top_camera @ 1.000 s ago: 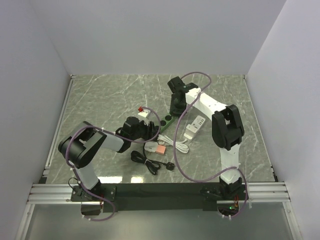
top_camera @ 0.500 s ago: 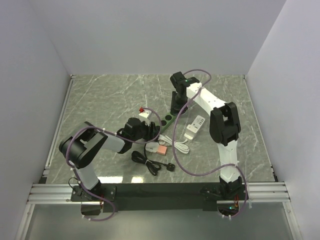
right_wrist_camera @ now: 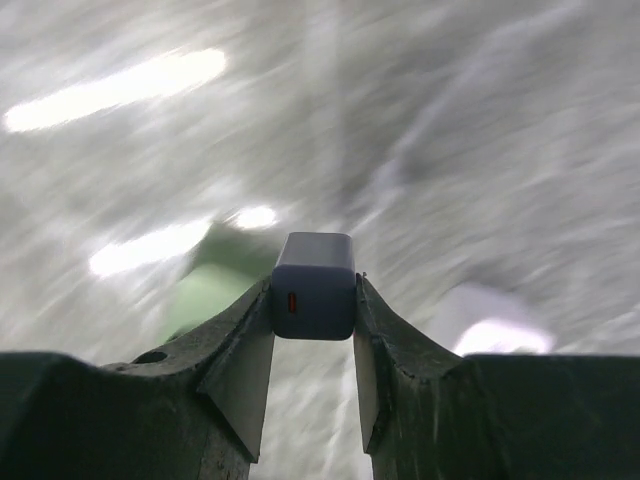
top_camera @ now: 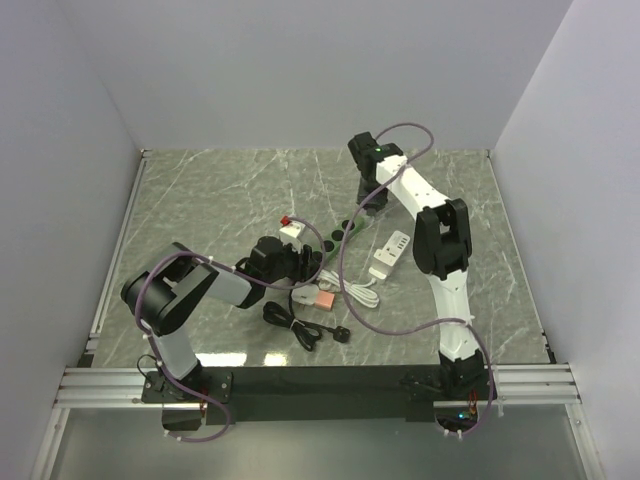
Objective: Insert the plug
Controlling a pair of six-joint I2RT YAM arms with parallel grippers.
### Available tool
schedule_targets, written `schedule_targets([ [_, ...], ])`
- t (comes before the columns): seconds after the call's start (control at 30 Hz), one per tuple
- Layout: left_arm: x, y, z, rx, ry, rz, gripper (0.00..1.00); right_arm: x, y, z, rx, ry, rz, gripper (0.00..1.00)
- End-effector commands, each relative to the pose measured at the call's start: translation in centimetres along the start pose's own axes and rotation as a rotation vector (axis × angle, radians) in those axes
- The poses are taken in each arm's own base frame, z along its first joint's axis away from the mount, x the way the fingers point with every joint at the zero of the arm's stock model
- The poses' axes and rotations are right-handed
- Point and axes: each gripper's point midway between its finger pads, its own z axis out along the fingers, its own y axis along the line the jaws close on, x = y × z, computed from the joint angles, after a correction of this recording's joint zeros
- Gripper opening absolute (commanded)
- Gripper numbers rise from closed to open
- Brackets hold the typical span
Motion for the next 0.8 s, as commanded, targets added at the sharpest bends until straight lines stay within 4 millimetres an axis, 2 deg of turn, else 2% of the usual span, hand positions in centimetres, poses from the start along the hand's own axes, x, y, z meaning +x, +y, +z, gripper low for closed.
schedule_targets([
  [0.0,7.6,1.2,-1.5,-0.044,0.244,-0.022,0.00,-0.8,-3.8,1.7,0.173,-0.028,0.011,0.00],
  [0.1,7.5,1.3,-1.5,-0.050,0.240,-0.022,0.00,-0.1,-3.8,1.5,0.160,-0.036,0.019,0.00],
  [0.13,7.4,1.4,-1.5,-0.054,0.238,-0.024,0.00,-1.1,-3.3,0.4,0.122,-0.090,0.042,0.00],
  [0.17,7.3,1.4,-1.5,-0.055,0.234,-0.027,0.00,-0.2,-3.4,0.5,0.111,-0.080,0.039,0.00],
  [0.2,7.2,1.3,-1.4,-0.054,0.230,-0.028,0.00,-0.4,-3.1,0.0,0.090,-0.094,0.049,0.00],
  [0.23,6.9,1.3,-1.4,-0.057,0.220,-0.037,0.00,-1.3,-3.0,-1.3,0.061,-0.130,0.067,0.00],
  [0.3,6.4,1.4,-1.2,-0.076,0.200,-0.052,0.00,-1.5,-2.6,-2.5,0.028,-0.147,0.069,0.00],
  [0.33,6.1,1.5,-1.2,-0.084,0.188,-0.054,0.01,-2.3,-2.2,-3.9,-0.010,-0.180,0.080,0.00],
  [0.37,5.6,1.8,-1.2,-0.110,0.166,-0.054,0.06,-2.2,-1.9,-4.4,-0.033,-0.183,0.076,0.00],
  [0.43,4.0,1.6,-1.4,-0.115,0.124,-0.047,0.11,-2.7,-0.6,-6.5,-0.138,-0.201,0.064,0.00],
  [0.47,3.5,1.7,-1.5,-0.129,0.113,-0.040,0.18,-2.4,-0.2,-6.9,-0.170,-0.200,0.052,0.00],
  [0.63,-1.6,2.3,-2.2,-0.208,0.004,0.022,0.32,-1.8,3.2,-11.0,-0.461,-0.222,-0.068,0.00],
  [0.67,-2.4,2.2,-2.4,-0.213,-0.018,0.029,0.39,-1.5,3.8,-11.5,-0.505,-0.223,-0.096,0.00],
  [0.77,-5.7,1.2,-3.6,-0.192,-0.109,0.056,0.45,-0.6,5.3,-13.3,-0.650,-0.230,-0.194,0.00],
])
